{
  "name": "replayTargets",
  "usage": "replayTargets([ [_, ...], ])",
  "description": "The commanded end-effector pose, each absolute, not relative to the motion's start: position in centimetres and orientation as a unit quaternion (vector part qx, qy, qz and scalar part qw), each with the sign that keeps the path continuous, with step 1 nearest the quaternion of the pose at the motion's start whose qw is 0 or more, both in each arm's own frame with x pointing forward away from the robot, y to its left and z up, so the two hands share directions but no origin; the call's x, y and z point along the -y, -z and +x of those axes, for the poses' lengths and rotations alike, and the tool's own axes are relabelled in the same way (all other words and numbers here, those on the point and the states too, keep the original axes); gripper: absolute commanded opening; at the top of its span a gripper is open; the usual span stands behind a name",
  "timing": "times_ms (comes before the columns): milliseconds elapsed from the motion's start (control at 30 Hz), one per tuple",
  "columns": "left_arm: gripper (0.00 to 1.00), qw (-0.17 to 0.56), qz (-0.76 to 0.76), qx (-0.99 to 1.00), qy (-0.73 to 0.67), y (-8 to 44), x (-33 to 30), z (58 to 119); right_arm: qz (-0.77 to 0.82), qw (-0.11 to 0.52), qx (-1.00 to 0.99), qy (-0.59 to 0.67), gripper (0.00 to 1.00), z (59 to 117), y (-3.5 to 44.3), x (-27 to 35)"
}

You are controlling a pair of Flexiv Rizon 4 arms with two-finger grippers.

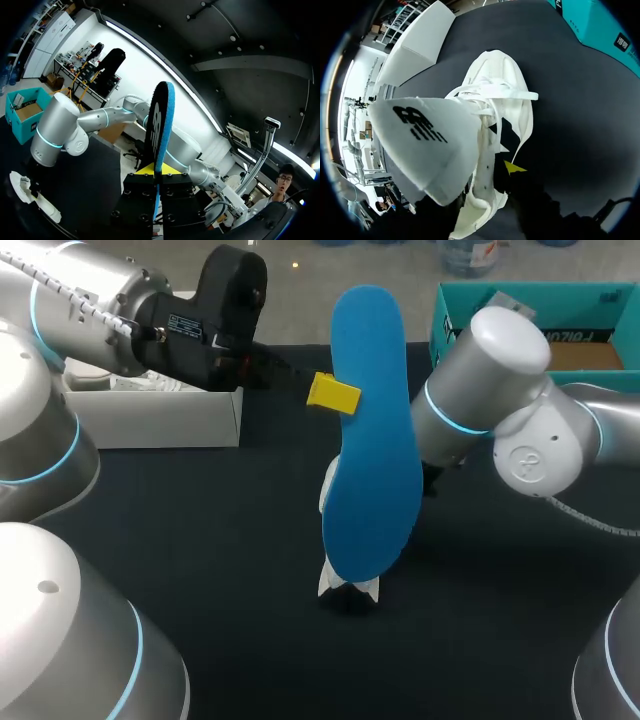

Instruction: Take the shoe out of the shoebox, open the shoe tongue, remove and reinsert the insole, then place the shoe into the shoebox

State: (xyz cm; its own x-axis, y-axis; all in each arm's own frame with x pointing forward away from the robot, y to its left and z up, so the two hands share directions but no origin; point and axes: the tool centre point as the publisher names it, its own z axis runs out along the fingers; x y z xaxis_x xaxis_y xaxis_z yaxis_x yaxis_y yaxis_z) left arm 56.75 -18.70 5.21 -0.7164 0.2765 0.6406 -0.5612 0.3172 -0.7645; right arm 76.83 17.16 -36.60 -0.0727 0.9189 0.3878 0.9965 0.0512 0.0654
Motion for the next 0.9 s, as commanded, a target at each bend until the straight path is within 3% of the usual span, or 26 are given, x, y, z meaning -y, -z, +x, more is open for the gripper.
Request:
replayTargets([
  [33, 0.0, 0.364, 0.097, 0.726, -0.575, -5.2, 18.9, 56.9, -0.671, 0.131, 0.706, 0.186, 1.0, 75.6, 35.1, -16.4],
  [467, 0.0, 0.364, 0.097, 0.726, -0.575, -5.2, 18.9, 56.9, -0.637, 0.207, 0.693, 0.268, 1.0, 75.1, 31.4, -13.2],
  [900, 0.0, 0.364, 0.097, 0.726, -0.575, -5.2, 18.9, 56.9, -0.637, 0.207, 0.693, 0.268, 1.0, 75.1, 31.4, -13.2],
])
